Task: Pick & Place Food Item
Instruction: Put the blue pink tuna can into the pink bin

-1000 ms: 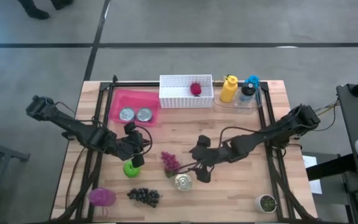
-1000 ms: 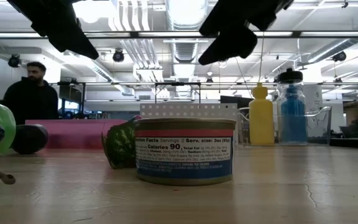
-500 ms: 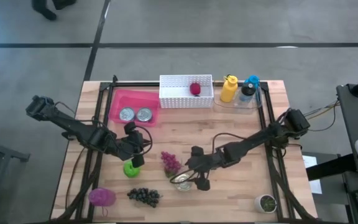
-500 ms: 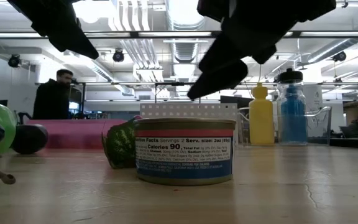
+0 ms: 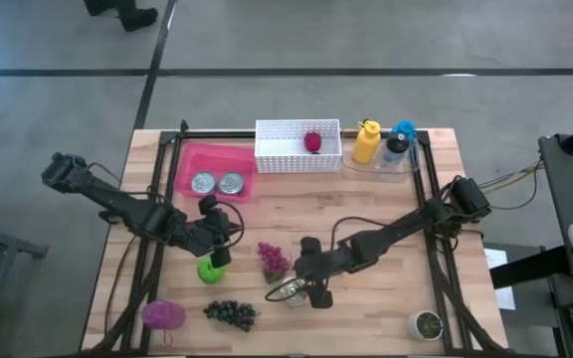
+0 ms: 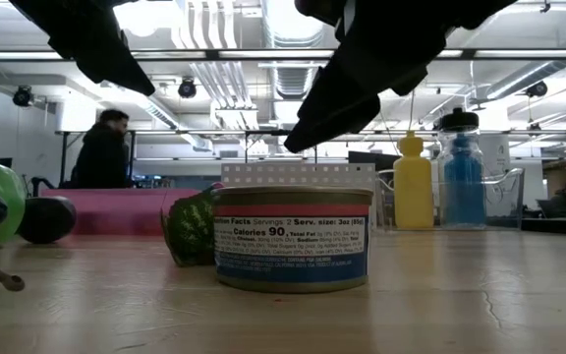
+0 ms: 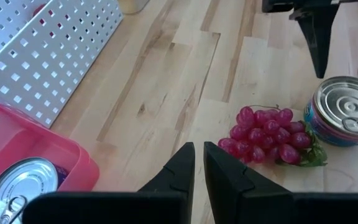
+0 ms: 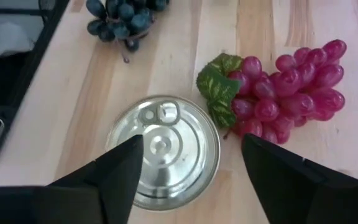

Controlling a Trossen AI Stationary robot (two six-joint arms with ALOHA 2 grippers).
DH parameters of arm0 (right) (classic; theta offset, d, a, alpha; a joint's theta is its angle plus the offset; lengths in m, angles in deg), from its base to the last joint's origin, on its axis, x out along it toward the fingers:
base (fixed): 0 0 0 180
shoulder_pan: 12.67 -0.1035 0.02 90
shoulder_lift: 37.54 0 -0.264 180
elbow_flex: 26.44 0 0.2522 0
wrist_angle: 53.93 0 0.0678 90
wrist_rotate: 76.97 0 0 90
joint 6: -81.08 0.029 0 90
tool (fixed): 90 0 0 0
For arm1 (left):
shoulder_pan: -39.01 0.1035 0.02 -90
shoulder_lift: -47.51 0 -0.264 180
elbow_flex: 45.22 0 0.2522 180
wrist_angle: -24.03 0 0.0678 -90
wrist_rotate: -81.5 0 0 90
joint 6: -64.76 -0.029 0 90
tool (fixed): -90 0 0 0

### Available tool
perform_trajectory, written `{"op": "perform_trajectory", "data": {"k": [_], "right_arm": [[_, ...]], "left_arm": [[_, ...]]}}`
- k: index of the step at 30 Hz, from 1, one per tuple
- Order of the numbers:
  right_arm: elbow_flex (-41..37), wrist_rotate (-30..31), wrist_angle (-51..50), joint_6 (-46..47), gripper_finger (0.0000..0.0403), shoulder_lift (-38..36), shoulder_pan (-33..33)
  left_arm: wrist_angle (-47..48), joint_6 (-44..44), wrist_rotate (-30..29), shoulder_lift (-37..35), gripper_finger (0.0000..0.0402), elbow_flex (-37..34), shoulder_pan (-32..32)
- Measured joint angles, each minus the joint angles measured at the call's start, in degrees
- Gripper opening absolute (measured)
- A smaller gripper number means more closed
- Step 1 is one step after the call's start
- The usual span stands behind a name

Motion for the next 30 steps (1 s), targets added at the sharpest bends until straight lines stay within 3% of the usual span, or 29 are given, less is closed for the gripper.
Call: {"op": "perform_trajectory", "data": {"k": [10, 30], "right_arm": [[-0.66, 0.07, 0.03, 0.88, 0.0217, 0.08, 0.17], [-0.33, 0.81, 0.11, 0.40, 0.0205, 0.03, 0.17]], "left_arm": [[0.00, 0.02, 0.00, 0.00, 0.0039, 0.00, 0.00], [0.00, 0.02, 0.00, 0.00, 0.0039, 0.00, 0.00]]}}
